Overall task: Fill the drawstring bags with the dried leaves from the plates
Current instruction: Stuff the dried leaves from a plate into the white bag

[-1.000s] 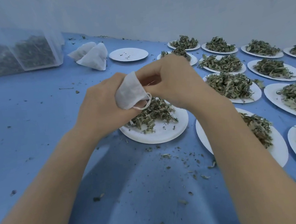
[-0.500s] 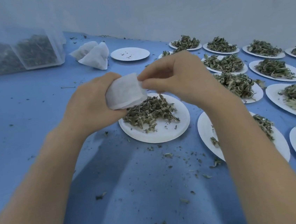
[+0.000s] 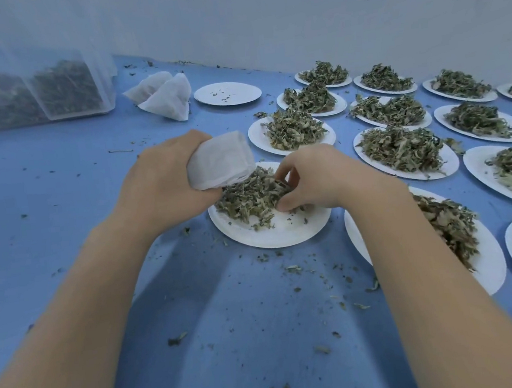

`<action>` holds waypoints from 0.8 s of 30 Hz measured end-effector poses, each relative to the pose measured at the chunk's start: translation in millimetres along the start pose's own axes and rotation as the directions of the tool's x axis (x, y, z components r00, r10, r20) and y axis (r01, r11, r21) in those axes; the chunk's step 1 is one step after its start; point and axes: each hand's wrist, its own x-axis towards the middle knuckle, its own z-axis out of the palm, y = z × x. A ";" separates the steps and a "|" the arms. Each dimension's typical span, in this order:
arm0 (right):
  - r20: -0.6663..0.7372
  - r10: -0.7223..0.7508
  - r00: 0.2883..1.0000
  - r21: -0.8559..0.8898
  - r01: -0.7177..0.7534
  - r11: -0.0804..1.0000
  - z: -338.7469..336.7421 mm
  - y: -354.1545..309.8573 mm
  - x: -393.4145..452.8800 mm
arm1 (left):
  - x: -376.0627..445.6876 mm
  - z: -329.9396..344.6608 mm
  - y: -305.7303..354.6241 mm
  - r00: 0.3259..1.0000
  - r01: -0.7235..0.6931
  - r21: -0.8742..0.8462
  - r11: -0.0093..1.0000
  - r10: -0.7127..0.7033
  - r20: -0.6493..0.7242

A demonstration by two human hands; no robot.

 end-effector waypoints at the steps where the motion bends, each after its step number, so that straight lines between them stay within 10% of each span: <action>1: -0.012 -0.001 1.000 0.006 0.001 1.000 -0.8 -0.2 -0.6 | -0.1 0.0 0.2 1.000 -0.001 -0.002 1.000 0.001 0.001; 14: -0.353 -0.086 0.932 0.237 0.178 0.955 -31.1 12.5 -20.4 | 1.0 0.9 2.6 0.999 -0.013 0.095 0.995 0.008 0.051; 24: -0.246 -0.185 0.951 0.199 0.237 0.951 -31.6 -4.3 -24.0 | 0.5 3.5 6.6 0.997 -0.082 0.119 0.989 0.083 -0.002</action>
